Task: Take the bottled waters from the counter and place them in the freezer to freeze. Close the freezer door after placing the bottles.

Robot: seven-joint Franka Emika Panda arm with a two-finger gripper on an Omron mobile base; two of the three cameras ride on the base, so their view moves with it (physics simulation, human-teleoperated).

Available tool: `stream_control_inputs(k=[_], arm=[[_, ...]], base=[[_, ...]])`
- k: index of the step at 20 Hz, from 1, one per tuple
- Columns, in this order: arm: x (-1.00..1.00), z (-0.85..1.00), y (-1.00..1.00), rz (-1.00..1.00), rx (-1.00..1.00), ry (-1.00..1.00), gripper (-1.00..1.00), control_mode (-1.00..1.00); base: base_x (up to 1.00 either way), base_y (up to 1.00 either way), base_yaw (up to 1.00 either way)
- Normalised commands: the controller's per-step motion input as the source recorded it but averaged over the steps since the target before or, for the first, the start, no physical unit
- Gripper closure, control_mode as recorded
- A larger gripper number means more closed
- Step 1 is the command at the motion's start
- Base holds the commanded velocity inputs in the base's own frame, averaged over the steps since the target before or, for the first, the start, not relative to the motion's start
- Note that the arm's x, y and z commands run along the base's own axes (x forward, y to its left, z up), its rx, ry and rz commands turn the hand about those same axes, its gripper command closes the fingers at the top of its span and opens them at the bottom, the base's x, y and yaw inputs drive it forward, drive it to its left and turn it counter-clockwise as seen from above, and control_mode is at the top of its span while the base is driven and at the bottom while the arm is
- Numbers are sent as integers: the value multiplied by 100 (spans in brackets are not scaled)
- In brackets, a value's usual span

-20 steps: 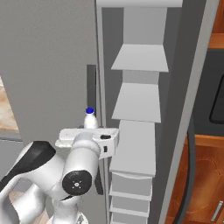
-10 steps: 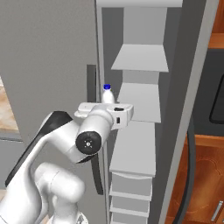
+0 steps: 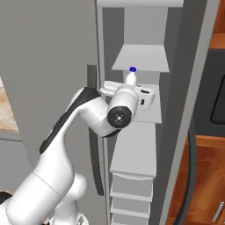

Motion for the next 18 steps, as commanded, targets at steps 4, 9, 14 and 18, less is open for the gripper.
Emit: stream_control_inputs(k=[4,9,14,18], arm=[[29,32,-5,0,1,0,100,-100],[19,48,0,0,-1,-5,100,-100],[30,31,0,0,-7,2,100,-100],[64,10,0,-6,-6,2,100,-100]], base=[[0,0,0],[0,0,0],[0,0,0],[0,0,0]])
